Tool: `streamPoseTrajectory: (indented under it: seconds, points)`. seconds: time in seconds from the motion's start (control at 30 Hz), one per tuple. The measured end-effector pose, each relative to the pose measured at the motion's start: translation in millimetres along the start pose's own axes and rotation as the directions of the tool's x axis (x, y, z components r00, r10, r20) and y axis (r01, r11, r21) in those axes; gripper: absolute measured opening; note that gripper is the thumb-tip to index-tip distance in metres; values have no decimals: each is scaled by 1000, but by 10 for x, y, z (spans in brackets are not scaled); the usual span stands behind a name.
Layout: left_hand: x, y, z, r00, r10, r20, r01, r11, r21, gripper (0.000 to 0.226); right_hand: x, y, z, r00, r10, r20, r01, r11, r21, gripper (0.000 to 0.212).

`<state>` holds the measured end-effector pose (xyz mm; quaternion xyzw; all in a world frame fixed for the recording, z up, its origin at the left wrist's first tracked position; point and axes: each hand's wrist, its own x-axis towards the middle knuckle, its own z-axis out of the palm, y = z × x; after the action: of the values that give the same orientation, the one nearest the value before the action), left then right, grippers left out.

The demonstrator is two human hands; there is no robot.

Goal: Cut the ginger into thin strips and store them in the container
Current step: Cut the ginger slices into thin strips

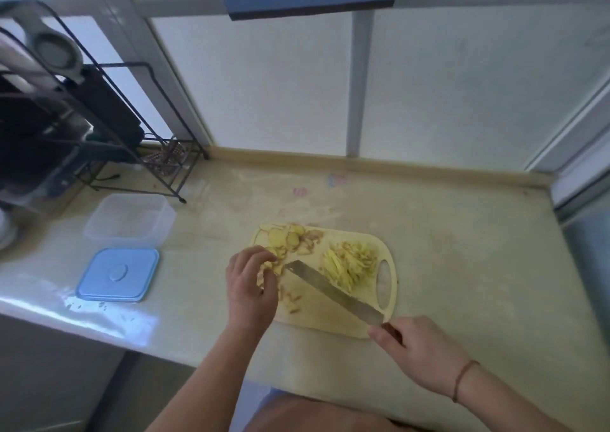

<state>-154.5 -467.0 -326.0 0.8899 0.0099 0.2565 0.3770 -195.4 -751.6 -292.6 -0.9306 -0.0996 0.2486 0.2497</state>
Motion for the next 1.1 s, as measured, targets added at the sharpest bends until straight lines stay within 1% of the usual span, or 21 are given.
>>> streamPoseTrajectory:
  seconds: [0.03,0.07,0.1,0.13,0.17,0.23,0.3,0.33,0.37,0.47,0.53,0.57,0.67,0.77,0.8,0.9,0.93,1.03,1.07,1.1]
  points:
    - [23,31,-13,990,124,73,-125,992,-2,16,-8,-39,13,999,-15,-33,12,995,-96,84]
    - [27,37,0,953,241,184,-243,970,-12,12,-10,-79,27,998,-26,-64,14,984,-179,82]
    - [19,39,30,895,324,308,-332,943,-27,7,-8,-119,36,995,-37,-91,14,971,-238,87]
    - [16,37,70,836,357,417,-377,926,-39,4,10,-147,43,994,-42,-104,11,958,-286,96]
    - [13,37,113,796,351,493,-385,922,-35,5,28,-164,47,994,-37,-103,2,947,-321,105]
    - [14,25,187,760,295,580,-358,934,-5,10,48,-193,64,996,-8,-91,-27,928,-371,123]
    - [49,47,242,727,235,645,-339,940,39,18,63,-249,53,998,21,-65,-47,907,-418,132]
    - [80,71,269,710,211,672,-340,938,65,22,63,-279,52,998,21,-59,-45,894,-446,132]
    - [116,102,303,702,195,685,-345,934,88,26,64,-324,42,998,16,-59,-42,882,-470,127]
    - [222,222,441,719,129,683,-321,933,162,27,64,-446,40,998,-10,-60,-24,837,-547,103]
    - [294,275,539,724,79,685,-296,933,204,28,75,-522,34,996,-1,-89,-52,805,-591,99]
    - [326,290,589,720,60,692,-294,929,225,29,80,-547,30,995,13,-103,-73,799,-597,96]
    - [397,344,708,719,29,694,-300,914,272,30,89,-607,8,990,81,-117,-134,803,-581,69]
    - [398,407,790,709,14,705,-286,919,270,28,74,-621,9,989,83,-125,-140,802,-581,64]
    - [389,418,789,711,33,702,-270,935,229,27,59,-629,3,988,90,-127,-147,806,-574,64]
    - [409,326,746,731,154,665,-189,982,-20,20,12,-638,-5,988,98,-120,-148,821,-551,63]
    - [425,297,699,713,204,670,-197,977,-88,17,-5,-647,-14,989,97,-111,-142,823,-550,63]
    - [425,265,567,575,349,740,-292,932,-213,16,-26,-702,-32,992,95,-86,-127,811,-571,65]
    - [423,272,542,555,363,749,-295,927,-231,17,-16,-710,-27,992,100,-80,-128,806,-578,65]
    - [421,273,540,561,349,751,-265,935,-236,18,-2,-709,-18,991,109,-74,-132,802,-583,67]
